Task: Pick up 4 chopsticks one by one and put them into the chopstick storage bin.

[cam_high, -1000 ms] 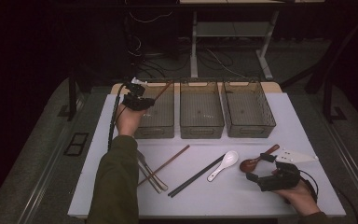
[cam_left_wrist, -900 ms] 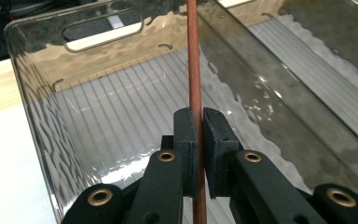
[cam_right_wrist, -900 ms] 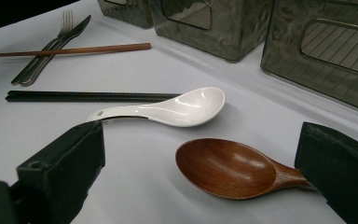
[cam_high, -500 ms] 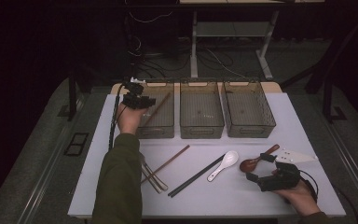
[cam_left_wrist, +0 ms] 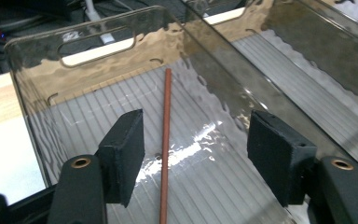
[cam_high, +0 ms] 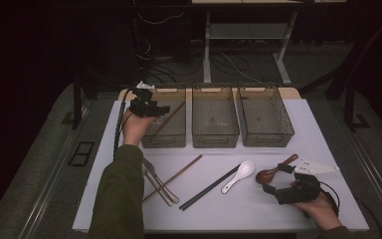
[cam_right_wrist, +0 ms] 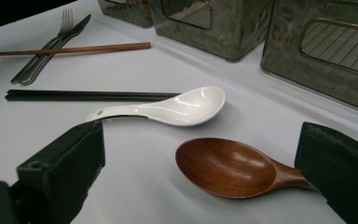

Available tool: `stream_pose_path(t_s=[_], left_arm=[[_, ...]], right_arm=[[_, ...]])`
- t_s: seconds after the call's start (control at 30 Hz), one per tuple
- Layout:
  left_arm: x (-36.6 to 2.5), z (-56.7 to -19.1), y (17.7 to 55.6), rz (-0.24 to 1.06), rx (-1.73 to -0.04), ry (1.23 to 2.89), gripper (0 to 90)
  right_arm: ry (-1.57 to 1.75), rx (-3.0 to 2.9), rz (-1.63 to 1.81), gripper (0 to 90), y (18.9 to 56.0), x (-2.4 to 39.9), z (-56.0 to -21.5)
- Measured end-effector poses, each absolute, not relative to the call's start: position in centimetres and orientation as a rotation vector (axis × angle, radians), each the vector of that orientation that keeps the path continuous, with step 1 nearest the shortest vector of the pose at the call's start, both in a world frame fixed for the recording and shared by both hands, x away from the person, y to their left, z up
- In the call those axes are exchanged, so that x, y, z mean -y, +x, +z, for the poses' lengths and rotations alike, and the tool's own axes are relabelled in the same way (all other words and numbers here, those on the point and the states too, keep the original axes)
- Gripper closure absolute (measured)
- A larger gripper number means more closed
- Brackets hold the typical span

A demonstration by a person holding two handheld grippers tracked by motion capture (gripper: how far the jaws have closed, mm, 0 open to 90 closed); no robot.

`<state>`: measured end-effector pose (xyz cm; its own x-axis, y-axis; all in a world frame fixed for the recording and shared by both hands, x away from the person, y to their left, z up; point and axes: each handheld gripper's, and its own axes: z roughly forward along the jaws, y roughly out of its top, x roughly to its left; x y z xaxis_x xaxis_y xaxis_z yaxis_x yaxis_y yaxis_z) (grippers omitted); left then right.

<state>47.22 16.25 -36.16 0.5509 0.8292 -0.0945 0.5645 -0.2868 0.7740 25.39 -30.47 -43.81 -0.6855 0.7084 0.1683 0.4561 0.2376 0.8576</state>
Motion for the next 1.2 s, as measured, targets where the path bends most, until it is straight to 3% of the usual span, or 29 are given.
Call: stream_pose_path(t_s=[0.4, 1.2], left_arm=[[-15.7, -34.5, 44.0, 0.413, -0.977, 2.031, 18.3], [-15.1, -36.2, 35.1, 0.388, -0.821, 2.013, 15.7]], right_arm=[[1.097, -2.257, 1.432, 1.5, 25.4, 30.5, -43.8], [1.103, -2.272, 1.440, 1.5, 25.4, 30.3, -43.9]])
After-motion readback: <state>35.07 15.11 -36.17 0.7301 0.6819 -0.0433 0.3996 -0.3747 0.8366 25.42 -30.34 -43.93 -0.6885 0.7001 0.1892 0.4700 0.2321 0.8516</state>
